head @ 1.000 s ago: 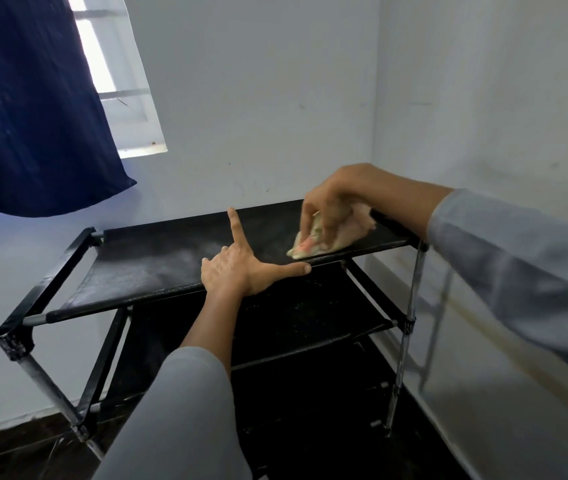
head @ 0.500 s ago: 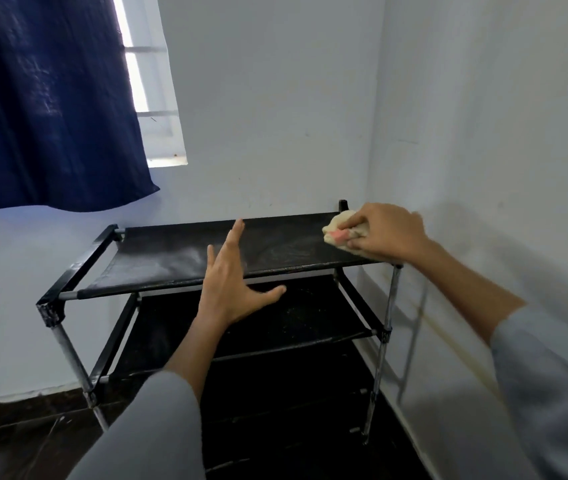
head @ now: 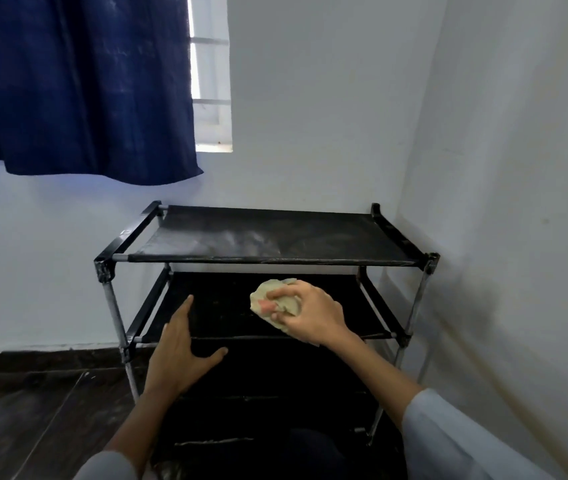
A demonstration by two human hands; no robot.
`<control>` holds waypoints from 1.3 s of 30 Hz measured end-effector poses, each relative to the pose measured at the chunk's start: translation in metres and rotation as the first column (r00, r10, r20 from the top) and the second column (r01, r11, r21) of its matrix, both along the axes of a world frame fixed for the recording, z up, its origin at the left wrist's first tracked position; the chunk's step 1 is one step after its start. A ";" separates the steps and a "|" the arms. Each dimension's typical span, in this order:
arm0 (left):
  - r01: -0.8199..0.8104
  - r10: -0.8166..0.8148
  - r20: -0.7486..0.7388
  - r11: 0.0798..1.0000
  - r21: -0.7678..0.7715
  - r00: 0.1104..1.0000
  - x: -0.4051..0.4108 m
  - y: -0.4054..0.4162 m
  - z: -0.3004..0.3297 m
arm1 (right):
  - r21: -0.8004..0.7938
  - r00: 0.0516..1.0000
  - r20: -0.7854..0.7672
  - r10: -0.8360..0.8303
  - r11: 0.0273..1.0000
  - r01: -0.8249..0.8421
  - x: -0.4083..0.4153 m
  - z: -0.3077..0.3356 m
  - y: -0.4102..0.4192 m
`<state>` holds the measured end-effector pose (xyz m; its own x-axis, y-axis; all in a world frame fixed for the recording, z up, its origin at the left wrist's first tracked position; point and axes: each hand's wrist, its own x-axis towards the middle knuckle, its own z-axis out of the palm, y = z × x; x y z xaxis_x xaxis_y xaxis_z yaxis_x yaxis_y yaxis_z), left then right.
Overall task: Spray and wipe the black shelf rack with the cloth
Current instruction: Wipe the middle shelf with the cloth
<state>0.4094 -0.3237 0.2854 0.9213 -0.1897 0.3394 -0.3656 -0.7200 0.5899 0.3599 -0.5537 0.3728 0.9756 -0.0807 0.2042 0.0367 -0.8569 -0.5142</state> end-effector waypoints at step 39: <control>-0.465 0.186 -0.711 0.857 -0.220 0.678 0.127 0.042 -0.015 | -0.150 0.909 -0.284 0.305 0.922 -0.356 0.231 -0.083 0.156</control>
<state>0.5361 -0.2813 0.2705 0.9062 0.1715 -0.3866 0.4226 -0.4023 0.8122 0.5914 -0.3976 0.2902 0.9597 0.2718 -0.0712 0.2278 -0.9012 -0.3688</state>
